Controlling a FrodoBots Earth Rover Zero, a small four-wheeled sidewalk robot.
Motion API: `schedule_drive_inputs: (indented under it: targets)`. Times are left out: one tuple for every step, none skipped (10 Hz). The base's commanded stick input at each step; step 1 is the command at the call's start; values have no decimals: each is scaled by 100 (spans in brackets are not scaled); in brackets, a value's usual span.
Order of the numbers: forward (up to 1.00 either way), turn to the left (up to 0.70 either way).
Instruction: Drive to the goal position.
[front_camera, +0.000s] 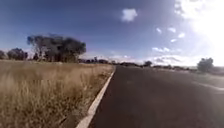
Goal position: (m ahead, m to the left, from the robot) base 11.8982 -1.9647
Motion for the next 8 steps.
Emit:
schedule_drive_inputs:
  targets:
    - [45, -12]
    - [45, -26]
    - [45, -27]
    - [45, -27]
    - [45, -27]
    - [45, -27]
    - [45, -27]
    - [45, -27]
